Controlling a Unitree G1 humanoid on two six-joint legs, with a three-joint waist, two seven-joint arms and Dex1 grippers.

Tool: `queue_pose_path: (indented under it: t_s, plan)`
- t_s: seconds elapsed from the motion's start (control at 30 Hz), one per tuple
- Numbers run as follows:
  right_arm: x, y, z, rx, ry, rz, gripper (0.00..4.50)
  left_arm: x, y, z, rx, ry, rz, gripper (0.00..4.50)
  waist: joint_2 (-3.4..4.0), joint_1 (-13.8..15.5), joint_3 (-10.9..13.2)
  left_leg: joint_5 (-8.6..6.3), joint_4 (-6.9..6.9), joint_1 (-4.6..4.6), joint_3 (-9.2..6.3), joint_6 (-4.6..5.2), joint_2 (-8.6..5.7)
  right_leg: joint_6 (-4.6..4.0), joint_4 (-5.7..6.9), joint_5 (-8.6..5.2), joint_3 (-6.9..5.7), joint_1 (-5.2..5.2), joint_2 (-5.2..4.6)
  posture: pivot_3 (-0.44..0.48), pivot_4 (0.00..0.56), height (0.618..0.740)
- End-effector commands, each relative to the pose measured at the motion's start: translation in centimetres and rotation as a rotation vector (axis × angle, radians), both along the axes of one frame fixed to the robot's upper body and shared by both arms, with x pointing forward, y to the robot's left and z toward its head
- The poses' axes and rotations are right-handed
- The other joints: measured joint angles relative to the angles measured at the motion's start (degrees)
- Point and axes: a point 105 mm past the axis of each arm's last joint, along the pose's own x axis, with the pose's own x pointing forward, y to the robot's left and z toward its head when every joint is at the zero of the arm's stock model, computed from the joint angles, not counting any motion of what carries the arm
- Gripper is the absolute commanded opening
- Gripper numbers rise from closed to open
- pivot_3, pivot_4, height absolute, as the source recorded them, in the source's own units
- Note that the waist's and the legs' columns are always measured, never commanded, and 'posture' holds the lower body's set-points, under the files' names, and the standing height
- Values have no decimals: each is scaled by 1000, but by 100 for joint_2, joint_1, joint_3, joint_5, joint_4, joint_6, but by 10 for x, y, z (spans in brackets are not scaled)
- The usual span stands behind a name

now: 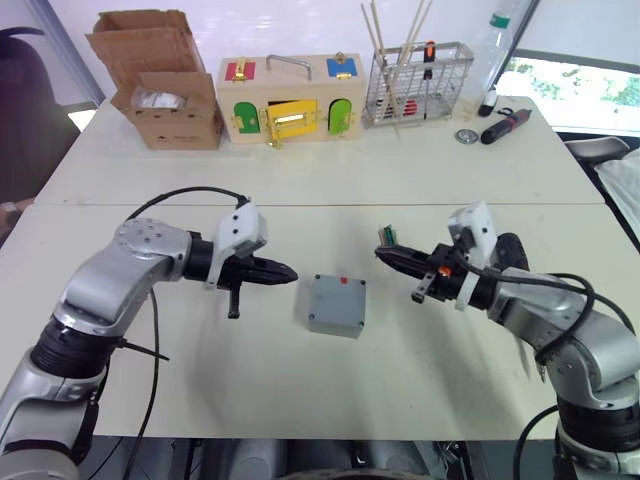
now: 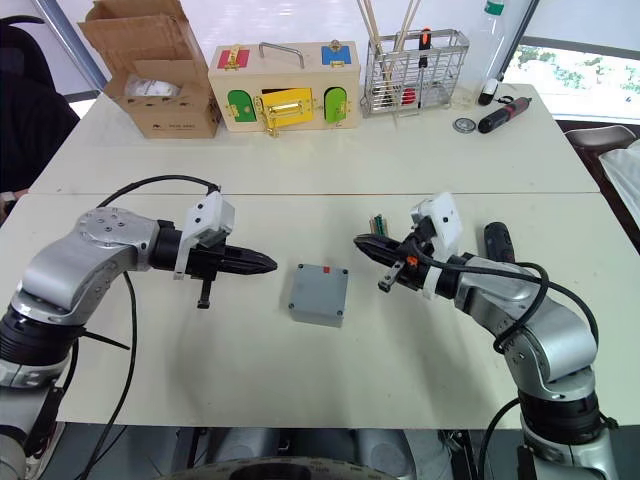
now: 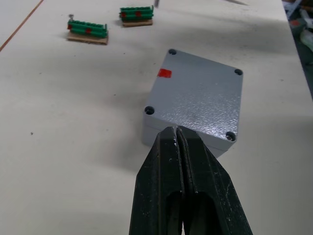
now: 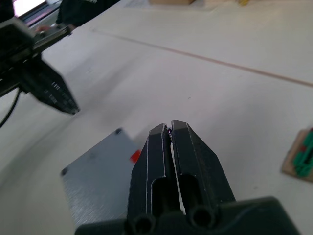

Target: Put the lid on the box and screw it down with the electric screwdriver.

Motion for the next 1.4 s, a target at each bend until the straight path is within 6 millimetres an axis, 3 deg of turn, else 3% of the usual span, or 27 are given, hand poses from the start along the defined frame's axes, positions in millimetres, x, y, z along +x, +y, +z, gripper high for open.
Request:
queue_pose_path:
  t_s: [0.03,0.47,1.4]
  plan:
    - [-8,7,3,17,-10,36,40,-1,-7,7,-10,-41,-27,0,0,-3,0,0,0,0,0,0,0,0,0,0,0,0,0,0,150,740]
    - [-9,21,-11,13,11,65,40,-3,-7,4,-7,-37,-8,0,0,-3,0,0,0,0,0,0,0,0,0,0,0,-1,0,0,150,740]
    - [-3,12,-22,-29,21,30,40,-3,-10,2,-13,-42,-9,0,0,-1,0,0,0,0,0,0,0,0,0,0,0,0,0,0,150,740]
